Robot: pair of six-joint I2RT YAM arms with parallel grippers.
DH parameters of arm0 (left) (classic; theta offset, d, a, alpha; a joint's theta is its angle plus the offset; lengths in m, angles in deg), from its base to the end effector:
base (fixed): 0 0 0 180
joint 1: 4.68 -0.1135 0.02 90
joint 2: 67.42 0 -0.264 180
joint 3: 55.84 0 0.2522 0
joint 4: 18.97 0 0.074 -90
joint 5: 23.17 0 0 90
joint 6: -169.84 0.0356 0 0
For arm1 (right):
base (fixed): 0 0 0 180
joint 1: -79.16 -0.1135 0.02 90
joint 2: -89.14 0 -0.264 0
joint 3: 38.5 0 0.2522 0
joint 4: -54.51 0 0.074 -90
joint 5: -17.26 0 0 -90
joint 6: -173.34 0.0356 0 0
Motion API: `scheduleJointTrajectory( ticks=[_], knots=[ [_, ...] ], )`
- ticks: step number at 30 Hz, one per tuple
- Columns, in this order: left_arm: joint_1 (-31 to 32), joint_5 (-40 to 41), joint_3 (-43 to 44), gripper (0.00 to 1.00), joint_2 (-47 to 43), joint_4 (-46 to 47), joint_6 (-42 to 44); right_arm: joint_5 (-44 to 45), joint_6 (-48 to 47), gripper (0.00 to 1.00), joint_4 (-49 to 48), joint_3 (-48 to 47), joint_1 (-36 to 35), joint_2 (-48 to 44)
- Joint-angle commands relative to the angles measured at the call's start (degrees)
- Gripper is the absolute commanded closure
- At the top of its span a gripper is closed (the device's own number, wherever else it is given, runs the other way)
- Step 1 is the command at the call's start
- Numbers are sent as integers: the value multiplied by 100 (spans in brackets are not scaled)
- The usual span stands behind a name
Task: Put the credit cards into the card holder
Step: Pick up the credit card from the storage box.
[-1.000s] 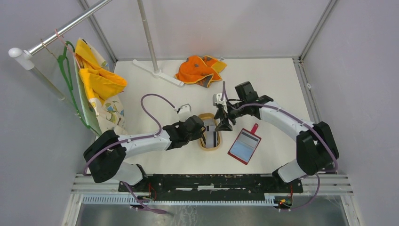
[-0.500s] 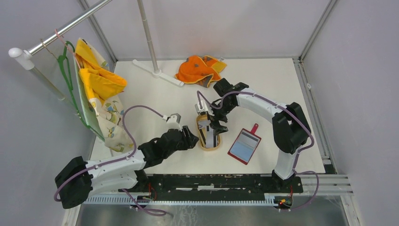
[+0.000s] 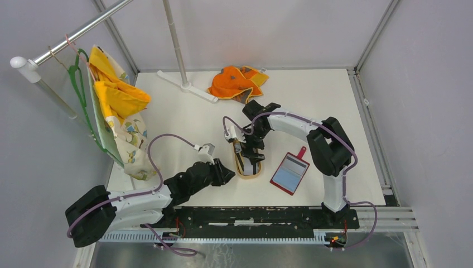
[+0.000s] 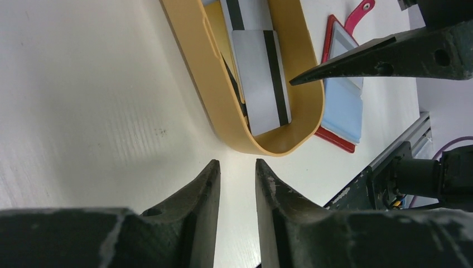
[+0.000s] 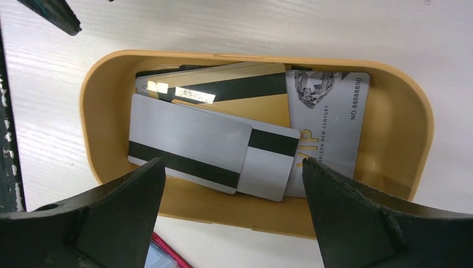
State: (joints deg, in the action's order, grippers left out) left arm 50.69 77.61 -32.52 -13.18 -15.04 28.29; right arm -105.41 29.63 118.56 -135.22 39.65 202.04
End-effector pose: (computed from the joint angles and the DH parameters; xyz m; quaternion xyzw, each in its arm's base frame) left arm 0.1073 -0.1437 0.1487 -0.0208 0.8500 -0.3703 0.3741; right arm 0.2829 0.2582 0.1840 -0.7113 0.6394 0.2680 0.1157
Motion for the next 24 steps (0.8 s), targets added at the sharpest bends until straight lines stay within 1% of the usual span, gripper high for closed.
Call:
scheduleJointTrajectory(
  ticks=[1, 4, 8, 16, 24],
  knots=[
    [35, -204, 103, 66, 401, 618, -22, 504, 485, 2, -260, -282, -154, 107],
    [61, -234, 178, 68, 664, 639, -22, 665, 593, 2, -332, -267, -208, 150],
    [100, -243, 266, 68, 882, 648, 2, 738, 630, 5, -306, -230, -237, 203],
    [140, -252, 434, 69, 1194, 648, 40, 435, 573, 16, -108, -9, -267, 65],
    [157, -226, 519, 69, 1334, 648, 31, 97, 564, 24, 1, 87, -260, -184]
  ],
)
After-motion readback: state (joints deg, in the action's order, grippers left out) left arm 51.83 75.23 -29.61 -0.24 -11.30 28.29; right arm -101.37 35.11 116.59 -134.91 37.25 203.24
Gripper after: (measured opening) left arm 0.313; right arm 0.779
